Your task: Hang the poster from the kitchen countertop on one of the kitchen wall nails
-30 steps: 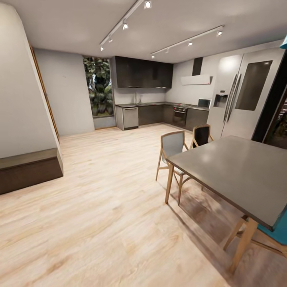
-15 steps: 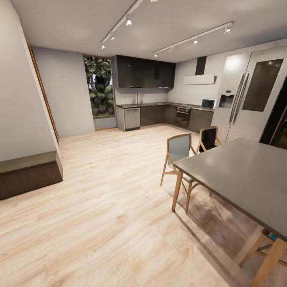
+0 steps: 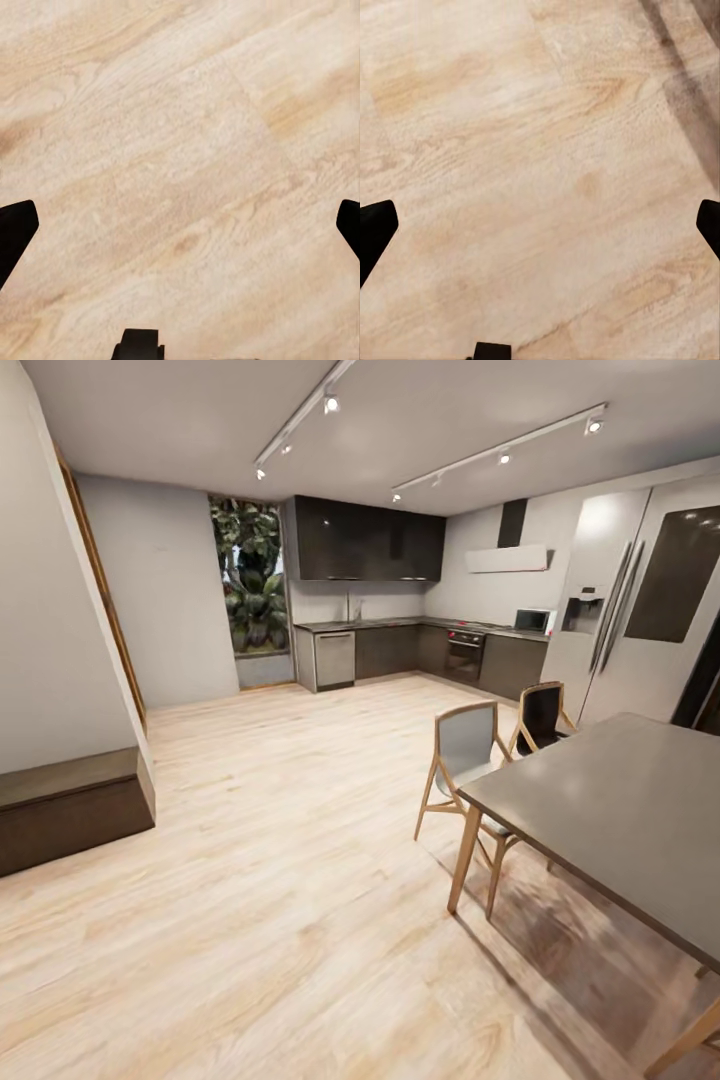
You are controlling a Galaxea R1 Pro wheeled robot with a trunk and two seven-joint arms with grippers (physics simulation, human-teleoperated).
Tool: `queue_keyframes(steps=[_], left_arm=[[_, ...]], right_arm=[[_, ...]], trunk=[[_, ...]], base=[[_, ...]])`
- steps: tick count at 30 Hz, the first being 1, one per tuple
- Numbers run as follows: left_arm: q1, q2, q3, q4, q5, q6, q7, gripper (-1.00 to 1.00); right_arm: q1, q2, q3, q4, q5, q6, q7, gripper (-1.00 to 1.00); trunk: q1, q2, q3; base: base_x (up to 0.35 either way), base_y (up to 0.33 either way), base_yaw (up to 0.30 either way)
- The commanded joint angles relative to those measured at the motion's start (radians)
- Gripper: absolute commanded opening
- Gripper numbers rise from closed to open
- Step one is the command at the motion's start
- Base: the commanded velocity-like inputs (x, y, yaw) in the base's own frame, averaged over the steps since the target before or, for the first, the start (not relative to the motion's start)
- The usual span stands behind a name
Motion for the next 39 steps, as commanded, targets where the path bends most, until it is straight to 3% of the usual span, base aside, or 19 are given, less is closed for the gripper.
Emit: queue_keyframes(steps=[1, 39], left_arm=[[0.0, -0.001, 0.003, -0.001, 0.0, -0.002, 0.0, 1.0], [0.0, -0.002, 0.001, -0.001, 0.0, 0.001, 0.002, 1.0]], right_arm=[[-0.001, 0.0, 0.001, 0.001, 0.005, -0.003, -0.001, 1.0], [-0.001, 0.0, 0.001, 0.001, 0.007, -0.003, -0.001, 1.0]], trunk=[[0.001, 0.0, -0.001], [0.001, 0.0, -0.001]], base=[[0.33, 0.097, 0.0], [0.275, 0.024, 0.0]])
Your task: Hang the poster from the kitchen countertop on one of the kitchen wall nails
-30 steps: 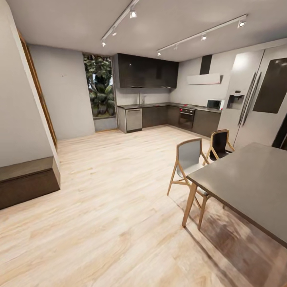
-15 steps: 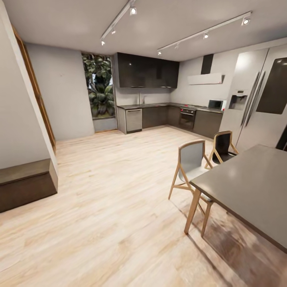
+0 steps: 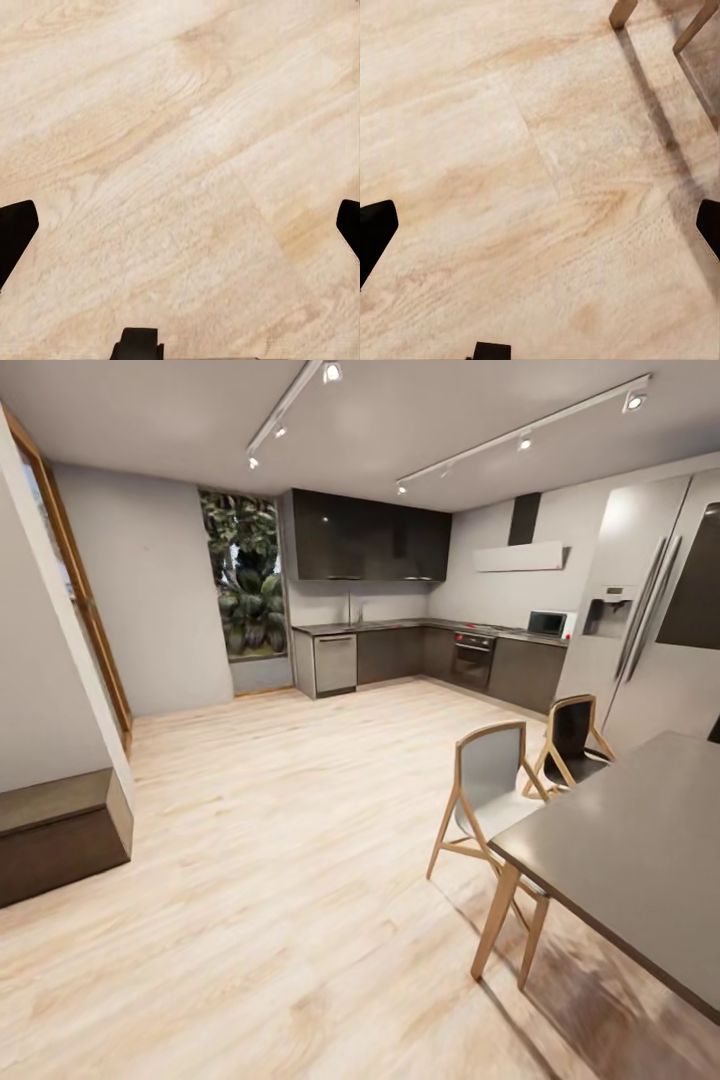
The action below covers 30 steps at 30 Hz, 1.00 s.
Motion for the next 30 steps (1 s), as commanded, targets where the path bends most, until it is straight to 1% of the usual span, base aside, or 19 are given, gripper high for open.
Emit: queue_keyframes(steps=[1, 14, 30], left_arm=[[0.0, -0.001, 0.003, -0.001, 0.0, -0.001, 0.001, 1.0], [0.0, -0.001, 0.003, -0.001, 0.0, -0.001, 0.001, 1.0], [0.0, -0.001, 0.003, -0.001, 0.0, -0.003, 0.001, 1.0]], right_arm=[[-0.001, 0.0, 0.001, 0.001, 0.005, -0.003, -0.001, 1.0], [-0.001, 0.0, 0.001, 0.001, 0.005, -0.003, -0.001, 1.0], [-0.001, 0.0, 0.001, 0.001, 0.005, -0.003, -0.001, 1.0]], trunk=[[0.001, 0.0, -0.001], [0.001, 0.0, -0.001], [0.001, 0.0, -0.001]], base=[[0.326, 0.0, 0.0], [0.326, 0.072, 0.0], [0.326, 0.149, 0.0]])
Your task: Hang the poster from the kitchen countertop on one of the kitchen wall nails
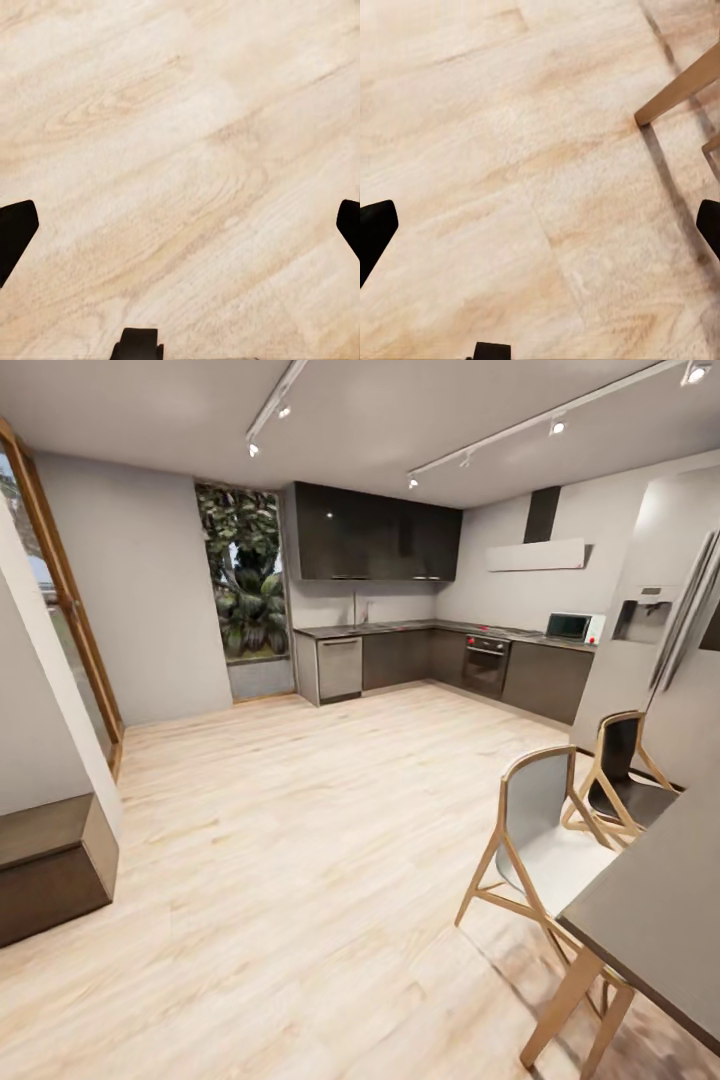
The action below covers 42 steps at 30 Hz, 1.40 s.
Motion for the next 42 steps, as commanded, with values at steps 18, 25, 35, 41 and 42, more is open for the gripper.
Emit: queue_keyframes(steps=[18, 25, 35, 41, 42], left_arm=[[0.0, -0.001, 0.002, -0.001, 0.0, 0.0, 0.001, 1.0], [0.0, -0.001, 0.002, -0.001, 0.0, 0.0, 0.001, 1.0], [0.0, -0.001, 0.002, -0.001, 0.0, 0.0, 0.001, 1.0], [0.0, -0.001, 0.002, -0.001, 0.0, 0.0, 0.001, 1.0], [0.0, -0.001, 0.002, -0.001, 0.0, 0.0, 0.001, 1.0]], right_arm=[[-0.001, 0.0, 0.002, 0.001, 0.005, -0.003, -0.001, 1.0], [-0.001, 0.0, 0.003, 0.001, 0.005, -0.003, -0.001, 1.0], [-0.001, 0.0, 0.003, 0.001, 0.005, -0.003, -0.001, 1.0], [-0.001, 0.0, 0.003, 0.001, 0.005, -0.003, -0.001, 1.0], [-0.001, 0.0, 0.003, 0.001, 0.005, -0.003, -0.001, 1.0]], trunk=[[0.001, 0.0, -0.001], [0.001, 0.0, -0.001], [0.001, 0.0, -0.001], [0.001, 0.0, -0.001], [0.001, 0.0, -0.001]], base=[[0.326, 0.161, 0.0], [0.327, 0.115, 0.0], [0.333, 0.022, 0.0], [0.334, 0.001, -0.125], [0.335, 0.0, -0.238]])
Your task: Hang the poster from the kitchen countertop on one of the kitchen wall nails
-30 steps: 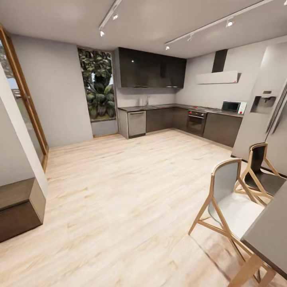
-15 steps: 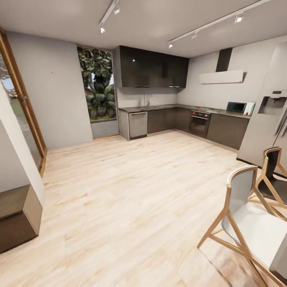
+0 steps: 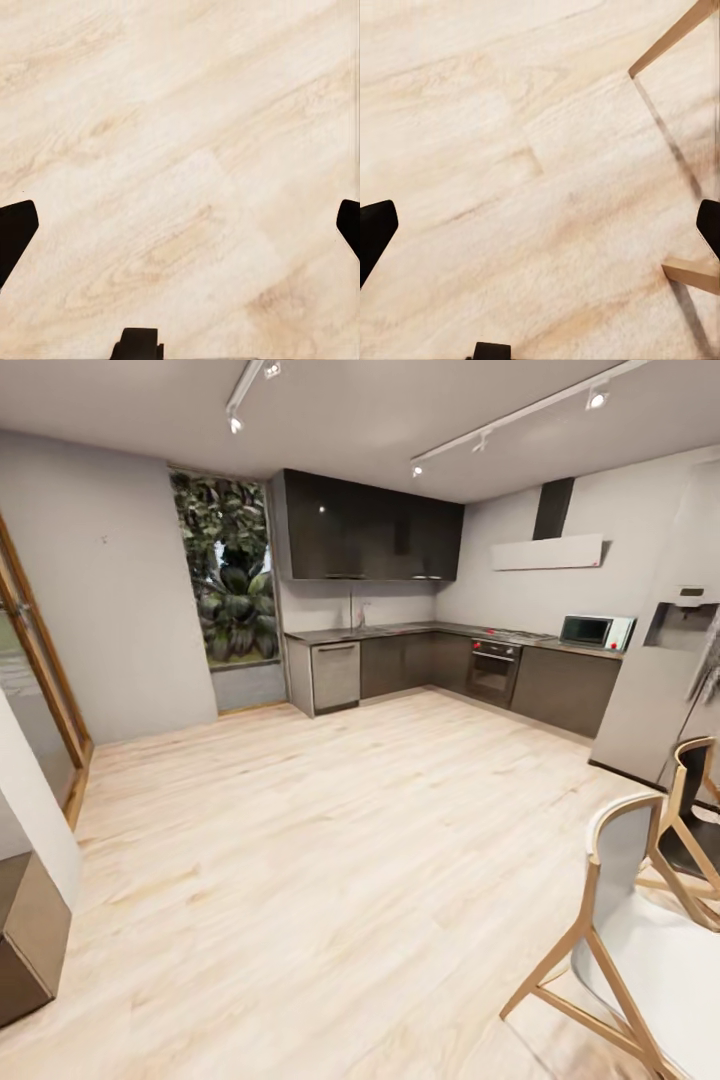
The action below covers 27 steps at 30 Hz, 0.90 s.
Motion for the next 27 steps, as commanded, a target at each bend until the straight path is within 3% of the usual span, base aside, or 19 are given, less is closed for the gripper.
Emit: queue_keyframes(steps=[1, 10, 27], left_arm=[[0.0, -0.001, 0.003, -0.001, 0.0, -0.001, 0.001, 1.0], [0.0, -0.001, 0.003, -0.002, 0.0, -0.001, 0.001, 1.0], [0.0, -0.001, 0.003, -0.003, 0.0, -0.001, 0.001, 1.0]], right_arm=[[-0.001, 0.0, 0.001, 0.001, 0.005, -0.003, -0.001, 1.0], [-0.001, 0.0, 0.001, 0.001, 0.005, -0.003, -0.001, 1.0], [-0.001, 0.0, 0.001, 0.001, 0.005, -0.003, -0.001, 1.0]], trunk=[[0.001, 0.0, -0.001], [0.001, 0.0, -0.001], [0.001, 0.0, -0.001]], base=[[0.335, 0.0, -0.244], [0.335, 0.0, -0.204], [0.335, 0.0, -0.013]])
